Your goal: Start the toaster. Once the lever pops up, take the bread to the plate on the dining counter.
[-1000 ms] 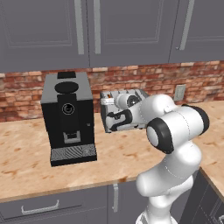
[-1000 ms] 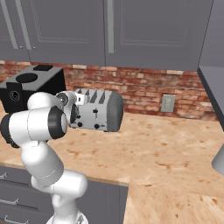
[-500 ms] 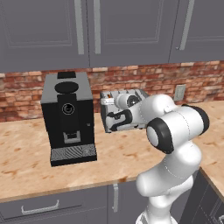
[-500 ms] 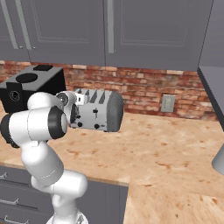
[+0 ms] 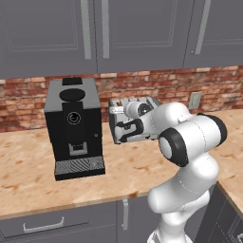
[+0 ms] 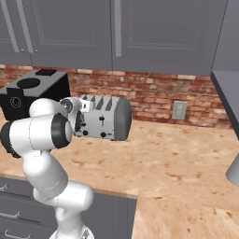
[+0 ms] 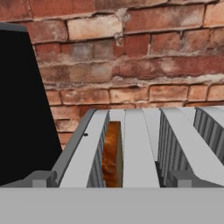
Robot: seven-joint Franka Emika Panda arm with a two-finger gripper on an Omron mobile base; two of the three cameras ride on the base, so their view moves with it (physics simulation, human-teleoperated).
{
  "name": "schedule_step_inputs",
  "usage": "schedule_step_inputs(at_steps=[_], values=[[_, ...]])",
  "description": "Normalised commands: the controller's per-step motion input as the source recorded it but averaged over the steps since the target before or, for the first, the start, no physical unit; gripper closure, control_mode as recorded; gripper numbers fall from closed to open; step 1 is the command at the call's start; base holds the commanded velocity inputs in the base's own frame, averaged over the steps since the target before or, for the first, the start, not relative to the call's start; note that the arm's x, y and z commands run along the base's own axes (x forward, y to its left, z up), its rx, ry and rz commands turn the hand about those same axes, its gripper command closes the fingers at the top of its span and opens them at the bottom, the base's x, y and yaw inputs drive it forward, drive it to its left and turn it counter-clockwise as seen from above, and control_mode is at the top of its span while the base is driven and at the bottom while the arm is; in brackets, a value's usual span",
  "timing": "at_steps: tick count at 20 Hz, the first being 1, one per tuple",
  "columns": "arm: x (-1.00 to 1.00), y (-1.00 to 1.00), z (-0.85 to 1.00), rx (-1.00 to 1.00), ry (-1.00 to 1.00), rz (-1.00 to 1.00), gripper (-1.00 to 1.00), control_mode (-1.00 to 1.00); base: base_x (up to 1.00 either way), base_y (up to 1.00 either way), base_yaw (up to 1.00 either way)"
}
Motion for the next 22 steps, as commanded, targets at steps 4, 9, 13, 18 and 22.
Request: schedule_step_inputs(at_steps=[4, 9, 13, 18, 22], values=[[0.0, 0.0, 0.0, 0.0, 0.0, 0.0, -1.0, -1.0, 0.0, 0.0, 0.0], [0.0, 0.0, 0.0, 0.0, 0.0, 0.0, -1.0, -1.0, 0.0, 0.0, 0.0], [0.0, 0.0, 0.0, 0.0, 0.0, 0.0, -1.0, -1.0, 0.0, 0.0, 0.0], [0.0, 0.0, 0.0, 0.0, 0.0, 0.0, -1.0, -1.0, 0.0, 0.0, 0.0], [0.0, 0.0, 0.0, 0.0, 0.0, 0.0, -1.0, -1.0, 0.0, 0.0, 0.0]])
